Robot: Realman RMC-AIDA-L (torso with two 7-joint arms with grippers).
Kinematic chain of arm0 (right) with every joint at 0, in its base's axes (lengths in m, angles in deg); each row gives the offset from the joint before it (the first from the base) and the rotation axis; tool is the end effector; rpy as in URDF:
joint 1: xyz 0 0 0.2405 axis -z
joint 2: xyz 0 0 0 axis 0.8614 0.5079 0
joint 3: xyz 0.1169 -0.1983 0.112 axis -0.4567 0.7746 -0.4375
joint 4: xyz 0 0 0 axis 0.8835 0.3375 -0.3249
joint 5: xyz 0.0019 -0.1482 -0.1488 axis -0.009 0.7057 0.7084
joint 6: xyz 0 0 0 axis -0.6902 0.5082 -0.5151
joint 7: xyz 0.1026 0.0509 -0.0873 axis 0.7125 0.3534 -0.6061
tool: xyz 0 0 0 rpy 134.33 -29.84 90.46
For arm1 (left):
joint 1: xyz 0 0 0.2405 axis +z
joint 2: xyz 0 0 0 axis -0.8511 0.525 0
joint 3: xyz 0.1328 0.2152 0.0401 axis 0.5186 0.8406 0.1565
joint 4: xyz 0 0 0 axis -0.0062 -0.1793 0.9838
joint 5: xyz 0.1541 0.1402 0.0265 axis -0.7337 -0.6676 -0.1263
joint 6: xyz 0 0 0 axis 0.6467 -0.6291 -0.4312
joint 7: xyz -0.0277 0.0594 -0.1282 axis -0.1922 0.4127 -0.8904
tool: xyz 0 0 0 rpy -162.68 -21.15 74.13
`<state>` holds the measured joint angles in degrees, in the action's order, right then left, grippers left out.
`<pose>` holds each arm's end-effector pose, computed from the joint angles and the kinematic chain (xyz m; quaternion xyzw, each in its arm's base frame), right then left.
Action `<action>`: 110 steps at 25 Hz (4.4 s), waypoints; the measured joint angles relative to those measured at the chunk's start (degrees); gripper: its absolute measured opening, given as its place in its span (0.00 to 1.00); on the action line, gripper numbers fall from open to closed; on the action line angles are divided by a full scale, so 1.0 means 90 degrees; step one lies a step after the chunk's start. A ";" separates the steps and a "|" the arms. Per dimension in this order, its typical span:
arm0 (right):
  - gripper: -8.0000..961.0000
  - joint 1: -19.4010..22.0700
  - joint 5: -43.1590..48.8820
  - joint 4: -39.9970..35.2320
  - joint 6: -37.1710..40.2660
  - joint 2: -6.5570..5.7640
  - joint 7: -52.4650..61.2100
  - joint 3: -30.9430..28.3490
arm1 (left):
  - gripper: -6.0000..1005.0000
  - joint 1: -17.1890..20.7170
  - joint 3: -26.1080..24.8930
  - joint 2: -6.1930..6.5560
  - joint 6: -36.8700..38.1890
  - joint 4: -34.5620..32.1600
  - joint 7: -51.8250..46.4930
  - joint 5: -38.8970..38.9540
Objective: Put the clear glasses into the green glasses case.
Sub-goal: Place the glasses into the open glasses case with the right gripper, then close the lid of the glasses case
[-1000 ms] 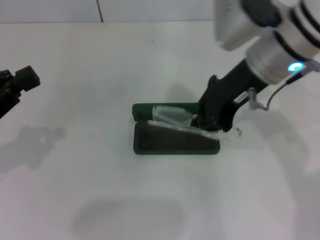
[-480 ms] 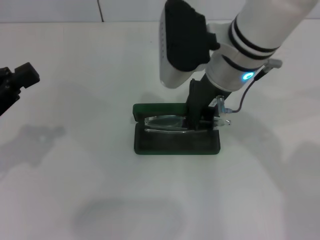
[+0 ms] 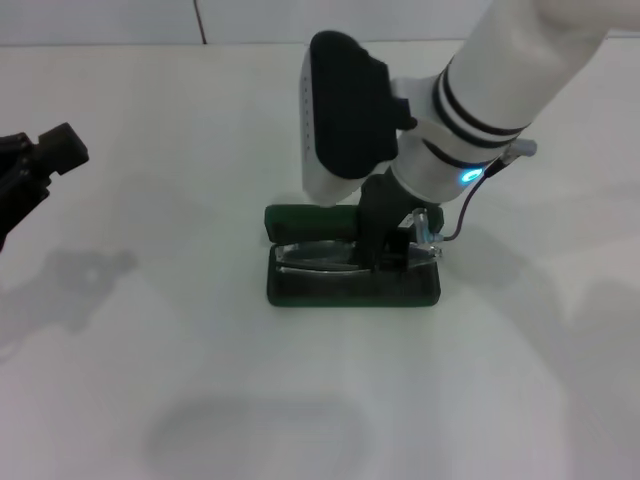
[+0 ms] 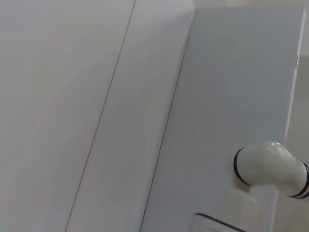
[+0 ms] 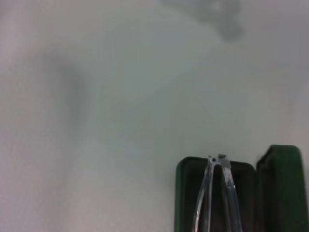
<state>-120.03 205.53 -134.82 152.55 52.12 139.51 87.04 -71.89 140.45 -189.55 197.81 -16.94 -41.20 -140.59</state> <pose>0.0615 0.3671 -0.0998 -0.9705 -0.0753 -0.2230 0.0531 -0.2860 0.2527 0.0940 -0.8448 -0.1718 -0.4842 0.1498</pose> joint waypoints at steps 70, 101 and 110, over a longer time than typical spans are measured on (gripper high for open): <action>0.17 0.0285 0.0317 -0.0480 -0.0384 0.0001 0.0269 0.0350 | 0.05 0.0090 -0.0309 -0.0087 0.0003 0.0053 0.0052 -0.0071; 0.17 0.5208 -0.1413 -0.5116 0.0477 -0.0046 -0.0371 -0.3459 | 0.05 -0.0159 -0.0553 -0.0373 -0.0011 0.0050 -0.0265 -0.0079; 0.17 0.5512 -0.3343 -0.2325 0.1620 -0.0075 -0.1996 -0.5990 | 0.07 -0.1610 -0.0532 -0.0824 -0.0870 0.0068 -0.0739 -0.1373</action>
<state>-70.42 175.44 -155.74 167.13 51.44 121.55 33.12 -86.39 135.66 -196.97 189.98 -16.33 -47.85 -152.95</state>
